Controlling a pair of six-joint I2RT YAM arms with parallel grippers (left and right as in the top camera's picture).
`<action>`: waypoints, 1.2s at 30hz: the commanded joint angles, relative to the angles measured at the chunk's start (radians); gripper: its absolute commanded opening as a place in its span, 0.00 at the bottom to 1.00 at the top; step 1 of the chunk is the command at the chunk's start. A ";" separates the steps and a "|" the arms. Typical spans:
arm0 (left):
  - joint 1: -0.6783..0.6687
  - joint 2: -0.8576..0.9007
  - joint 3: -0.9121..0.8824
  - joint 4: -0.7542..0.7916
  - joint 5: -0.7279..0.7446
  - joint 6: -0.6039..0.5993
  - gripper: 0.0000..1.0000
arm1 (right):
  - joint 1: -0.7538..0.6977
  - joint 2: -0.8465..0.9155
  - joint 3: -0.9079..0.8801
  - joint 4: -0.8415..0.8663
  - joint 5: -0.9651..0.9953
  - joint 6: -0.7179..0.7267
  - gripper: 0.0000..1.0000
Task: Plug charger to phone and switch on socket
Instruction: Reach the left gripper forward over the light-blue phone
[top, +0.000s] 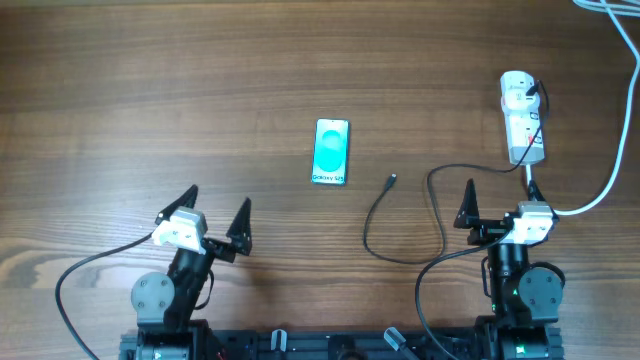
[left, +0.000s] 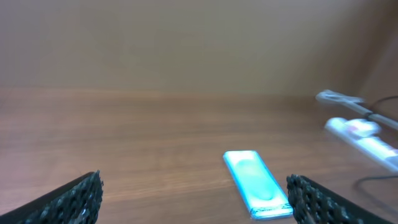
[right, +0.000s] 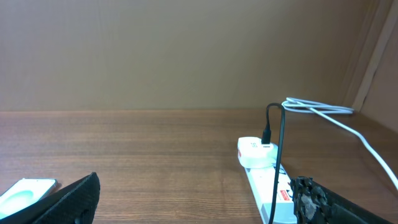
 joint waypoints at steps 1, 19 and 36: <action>-0.004 -0.006 -0.003 0.170 0.238 -0.062 1.00 | -0.004 -0.010 -0.003 0.005 0.002 0.015 1.00; -0.004 0.426 0.673 -0.196 0.191 -0.293 1.00 | -0.004 -0.010 -0.003 0.005 0.002 0.015 1.00; -0.341 1.248 1.197 -0.665 0.093 -0.411 1.00 | -0.004 -0.010 -0.003 0.005 0.002 0.014 1.00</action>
